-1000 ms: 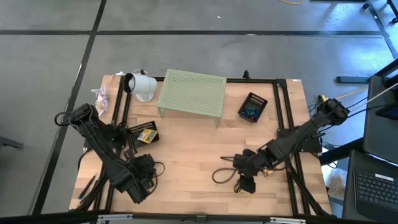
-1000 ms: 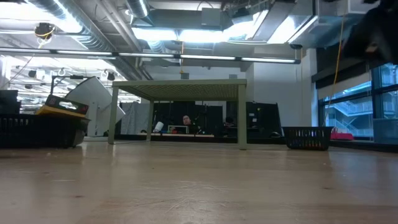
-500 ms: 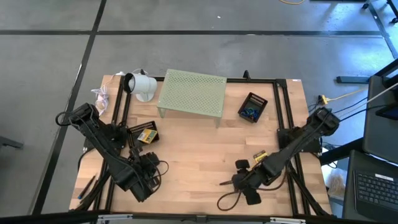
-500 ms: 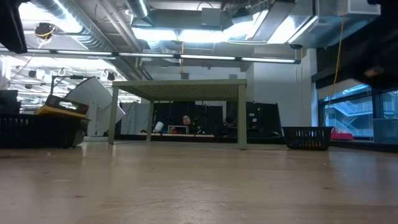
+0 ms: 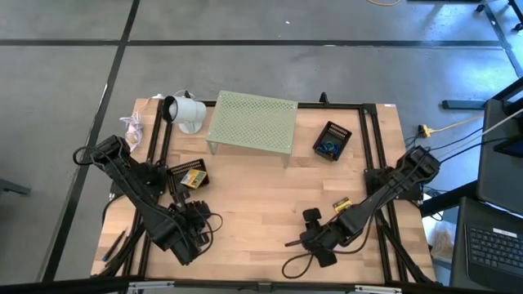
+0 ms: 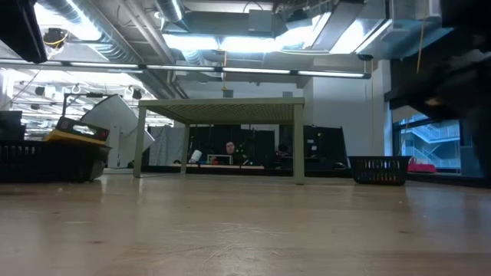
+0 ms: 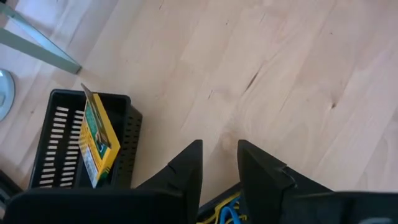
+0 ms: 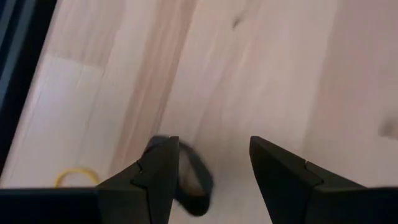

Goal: Pick & Place Office Desk Supplies
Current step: Put the black rubber band into the bottom left black bin

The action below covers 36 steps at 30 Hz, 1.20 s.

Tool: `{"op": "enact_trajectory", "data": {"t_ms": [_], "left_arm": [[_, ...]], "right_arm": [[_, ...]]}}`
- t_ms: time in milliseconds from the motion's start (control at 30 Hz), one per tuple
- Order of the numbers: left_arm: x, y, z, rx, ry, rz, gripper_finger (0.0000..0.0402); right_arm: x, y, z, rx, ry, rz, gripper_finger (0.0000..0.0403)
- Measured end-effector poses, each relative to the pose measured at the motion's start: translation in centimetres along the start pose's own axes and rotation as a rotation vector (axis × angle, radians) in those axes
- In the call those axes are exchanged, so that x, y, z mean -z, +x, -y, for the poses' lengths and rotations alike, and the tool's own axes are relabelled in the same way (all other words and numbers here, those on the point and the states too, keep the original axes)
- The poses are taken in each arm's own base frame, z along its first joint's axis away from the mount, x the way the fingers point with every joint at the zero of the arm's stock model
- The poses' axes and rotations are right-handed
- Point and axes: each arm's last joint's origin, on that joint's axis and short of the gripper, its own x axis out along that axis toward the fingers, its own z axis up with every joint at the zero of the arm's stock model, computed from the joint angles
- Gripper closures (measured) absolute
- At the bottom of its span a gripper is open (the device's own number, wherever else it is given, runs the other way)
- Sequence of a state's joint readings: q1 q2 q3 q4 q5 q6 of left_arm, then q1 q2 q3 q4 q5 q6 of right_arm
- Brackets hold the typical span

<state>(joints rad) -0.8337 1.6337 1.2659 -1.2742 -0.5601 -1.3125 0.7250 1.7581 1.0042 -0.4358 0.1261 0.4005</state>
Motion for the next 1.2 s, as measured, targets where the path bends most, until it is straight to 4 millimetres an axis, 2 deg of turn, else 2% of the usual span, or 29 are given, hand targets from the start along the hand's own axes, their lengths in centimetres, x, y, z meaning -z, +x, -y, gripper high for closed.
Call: {"op": "enact_trajectory", "data": {"t_ms": [267, 433, 600, 767, 833, 933, 1200], "left_arm": [[0.0, 0.0, 0.0, 0.001, -0.001, 0.000, 0.0306], [0.0, 0.0, 0.1, 0.011, -0.007, 0.003, 0.0306], [-0.1, 0.0, 0.2, 0.018, -0.012, 0.005, 0.0306], [-0.2, 0.0, 0.2, 0.002, -0.013, 0.067, 0.0306], [-0.4, 0.0, 0.1, -0.012, -0.013, 0.116, 0.0306], [-0.6, -0.1, 0.1, -0.037, -0.008, 0.211, 0.0306], [-1.8, -0.2, 1.5, 0.006, 0.135, 0.397, 0.0290]], "right_arm": [[0.6, 1.9, -0.1, 0.008, -0.053, -0.062, 0.0205], [0.6, 2.2, -0.1, 0.005, -0.079, -0.070, 0.0218], [0.5, 2.1, -0.3, -0.009, -0.105, -0.064, 0.0278], [0.5, 2.1, -0.2, -0.014, -0.108, -0.065, 0.0381], [0.2, 1.9, -0.1, -0.013, -0.095, -0.068, 0.0392], [-0.9, 1.2, 0.2, 0.039, -0.080, -0.047, 0.0388], [-7.5, -3.3, 1.3, 0.342, -0.157, 0.198, 0.0394]]}}
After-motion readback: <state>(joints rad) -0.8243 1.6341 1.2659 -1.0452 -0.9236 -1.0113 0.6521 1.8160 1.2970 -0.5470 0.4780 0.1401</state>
